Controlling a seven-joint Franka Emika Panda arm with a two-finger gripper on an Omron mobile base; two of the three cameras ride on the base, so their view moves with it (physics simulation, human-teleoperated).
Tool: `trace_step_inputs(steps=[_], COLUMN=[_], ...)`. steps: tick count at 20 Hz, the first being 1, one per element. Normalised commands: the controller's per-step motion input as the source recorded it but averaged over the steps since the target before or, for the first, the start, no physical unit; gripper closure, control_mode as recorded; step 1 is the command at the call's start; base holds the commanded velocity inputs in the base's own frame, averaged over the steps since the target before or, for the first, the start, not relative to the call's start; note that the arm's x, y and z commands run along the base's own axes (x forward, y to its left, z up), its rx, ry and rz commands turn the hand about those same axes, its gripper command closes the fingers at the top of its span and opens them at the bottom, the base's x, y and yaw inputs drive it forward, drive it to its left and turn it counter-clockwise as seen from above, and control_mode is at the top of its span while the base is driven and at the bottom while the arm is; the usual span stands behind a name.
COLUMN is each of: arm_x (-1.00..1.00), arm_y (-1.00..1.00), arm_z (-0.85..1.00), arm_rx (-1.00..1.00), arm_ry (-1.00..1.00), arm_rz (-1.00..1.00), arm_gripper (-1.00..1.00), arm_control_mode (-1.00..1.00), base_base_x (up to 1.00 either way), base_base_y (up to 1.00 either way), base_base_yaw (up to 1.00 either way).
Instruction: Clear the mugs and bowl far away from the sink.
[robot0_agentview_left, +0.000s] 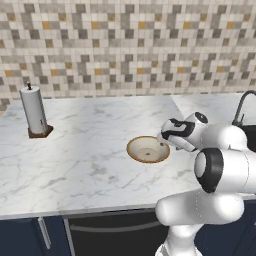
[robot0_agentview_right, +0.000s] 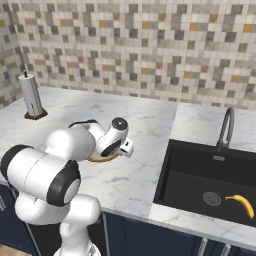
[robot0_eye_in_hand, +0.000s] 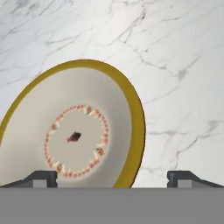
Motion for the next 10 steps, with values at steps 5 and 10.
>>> trace_step_inputs(steps=[5, 10], arm_x=[0.16, 0.07], arm_y=[-0.08, -0.18], arm_z=[-0.24, -0.27], arm_rx=[0.00, 0.02], arm_ry=[0.00, 0.00], arm_rz=[0.00, 0.00], arm_gripper=[-1.00, -1.00], arm_control_mode=[-1.00, -1.00], base_base_x=[0.00, 0.00], base_base_y=[0.00, 0.00], base_base_yaw=[0.00, 0.00])
